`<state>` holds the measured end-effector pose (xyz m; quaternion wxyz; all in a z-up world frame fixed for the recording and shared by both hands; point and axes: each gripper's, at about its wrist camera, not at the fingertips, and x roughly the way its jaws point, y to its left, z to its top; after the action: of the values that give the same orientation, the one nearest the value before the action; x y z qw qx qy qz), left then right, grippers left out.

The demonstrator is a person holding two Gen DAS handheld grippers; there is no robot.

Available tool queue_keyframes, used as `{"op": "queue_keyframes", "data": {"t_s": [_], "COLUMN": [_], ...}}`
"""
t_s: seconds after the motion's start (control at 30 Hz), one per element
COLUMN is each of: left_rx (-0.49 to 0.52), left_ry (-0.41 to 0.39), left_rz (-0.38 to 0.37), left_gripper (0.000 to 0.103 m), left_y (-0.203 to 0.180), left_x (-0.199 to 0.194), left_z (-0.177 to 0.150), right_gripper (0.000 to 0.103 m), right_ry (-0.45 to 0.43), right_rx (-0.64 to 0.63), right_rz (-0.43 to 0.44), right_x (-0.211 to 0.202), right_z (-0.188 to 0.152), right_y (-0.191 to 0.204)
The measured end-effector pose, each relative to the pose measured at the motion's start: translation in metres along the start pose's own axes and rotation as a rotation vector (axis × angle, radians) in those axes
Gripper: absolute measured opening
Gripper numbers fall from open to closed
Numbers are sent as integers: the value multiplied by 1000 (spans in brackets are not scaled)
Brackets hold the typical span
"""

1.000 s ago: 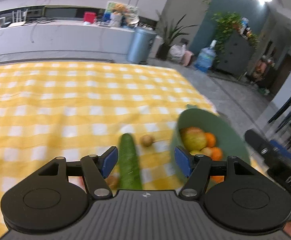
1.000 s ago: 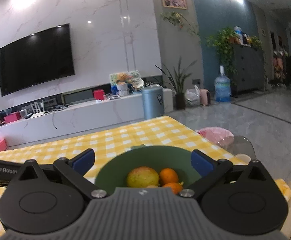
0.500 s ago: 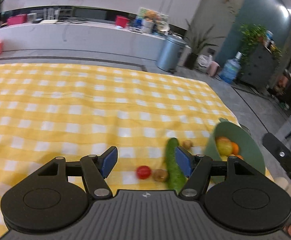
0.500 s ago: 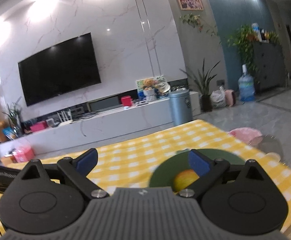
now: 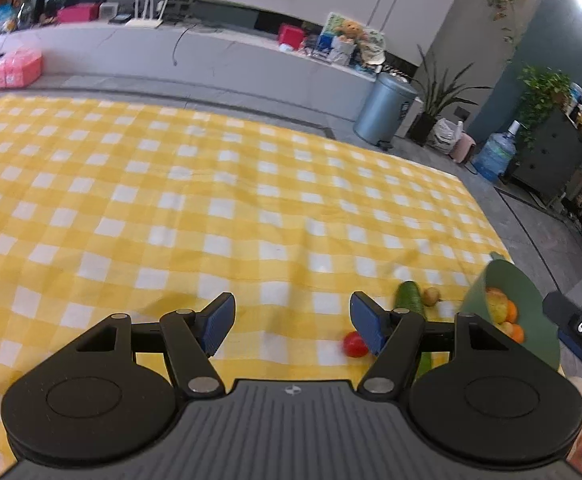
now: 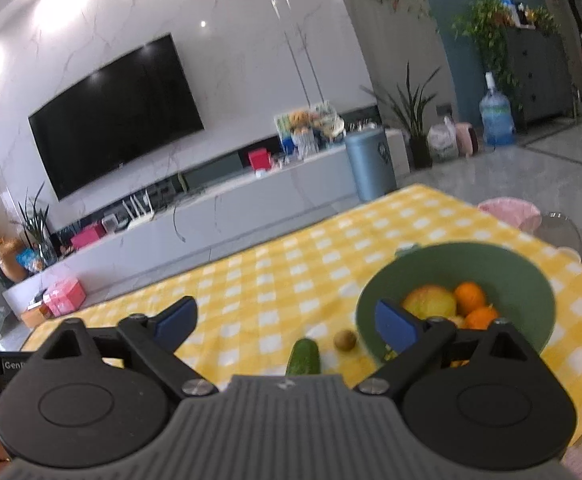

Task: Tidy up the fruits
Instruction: 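Move both tools back toward the cucumber and remaining kiwis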

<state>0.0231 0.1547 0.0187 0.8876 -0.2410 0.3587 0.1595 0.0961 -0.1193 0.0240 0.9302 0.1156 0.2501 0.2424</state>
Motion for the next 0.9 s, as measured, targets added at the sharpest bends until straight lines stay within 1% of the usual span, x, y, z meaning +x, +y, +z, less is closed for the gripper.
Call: {"op": "queue_keyframes", "data": {"t_s": [0.07, 0.1, 0.13, 0.17, 0.2, 0.27, 0.33, 0.4, 0.43, 0.47, 0.53, 0.6, 0.63, 0.67, 0.77, 0.87, 0.9], "left_rx": [-37, -55, -65, -75, -82, -98, -117, -124, -121, -113, -92, -76, -71, -68, -61, -60, -70], "left_ry": [26, 45, 58, 77, 91, 117, 147, 184, 196, 204, 216, 221, 223, 225, 227, 228, 226], "left_rz": [-3, -9, -16, -23, -29, -43, -60, -68, -68, -64, -48, -37, -38, -42, -49, -52, -53], "left_gripper": [77, 77, 77, 77, 78, 77, 77, 77, 77, 77, 77, 77, 77, 77, 77, 77, 77], "left_y": [11, 17, 21, 25, 27, 32, 35, 38, 39, 39, 38, 35, 34, 33, 31, 30, 30], "left_x": [10, 17, 21, 28, 34, 44, 53, 61, 64, 66, 69, 71, 72, 72, 73, 74, 75], "left_z": [0, -1, -2, -3, -4, -7, -9, -11, -12, -13, -15, -17, -17, -18, -18, -18, -18], "right_gripper": [64, 60, 52, 46, 44, 36, 35, 35, 35, 35, 35, 35, 34, 33, 31, 31, 29], "right_ry": [41, 67, 86, 111, 137, 193, 241, 285, 310, 332, 387, 435, 451, 461, 473, 456, 445], "right_rx": [5, 13, 24, 44, 60, 97, 108, 106, 126, 161, 275, 391, 428, 452, 505, 583, 619], "right_rz": [7, 16, 23, 34, 46, 73, 100, 113, 116, 125, 142, 137, 128, 109, 9, -102, -128], "right_x": [9, 15, 19, 24, 29, 39, 48, 56, 61, 67, 79, 90, 94, 98, 107, 110, 109], "right_z": [-4, -6, -10, -12, -14, -19, -24, -28, -29, -31, -34, -42, -45, -48, -58, -64, -65], "right_y": [2, 2, 1, 0, -1, -2, 0, 6, 9, 10, 8, 8, 10, 12, 16, 12, 7]}}
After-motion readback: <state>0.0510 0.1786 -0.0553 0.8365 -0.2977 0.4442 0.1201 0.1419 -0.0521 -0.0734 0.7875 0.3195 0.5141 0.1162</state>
